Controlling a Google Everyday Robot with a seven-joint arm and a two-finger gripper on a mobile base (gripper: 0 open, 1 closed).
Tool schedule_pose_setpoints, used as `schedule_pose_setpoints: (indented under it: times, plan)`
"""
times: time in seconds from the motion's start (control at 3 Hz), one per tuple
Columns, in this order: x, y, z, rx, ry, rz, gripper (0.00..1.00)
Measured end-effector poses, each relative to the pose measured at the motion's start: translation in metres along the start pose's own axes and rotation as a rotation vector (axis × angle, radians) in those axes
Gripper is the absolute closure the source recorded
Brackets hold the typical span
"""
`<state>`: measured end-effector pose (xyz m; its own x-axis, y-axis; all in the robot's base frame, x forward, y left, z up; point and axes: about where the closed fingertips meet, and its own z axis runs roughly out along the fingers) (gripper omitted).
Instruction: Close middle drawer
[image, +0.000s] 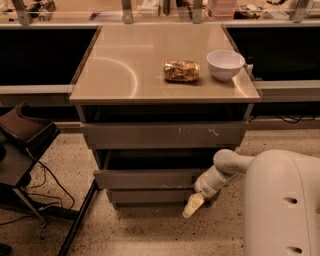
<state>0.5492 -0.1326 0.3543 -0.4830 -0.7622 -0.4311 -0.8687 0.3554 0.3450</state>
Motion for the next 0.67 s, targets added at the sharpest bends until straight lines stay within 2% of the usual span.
schedule_pose_setpoints:
  times: [0.33,0.67]
  plan:
    - [-0.014,-0.014,-0.006,-0.031,-0.049,-0.006,0.00]
    - [-0.030,-0.035,-0.029,0.026,-0.118,-0.017,0.00]
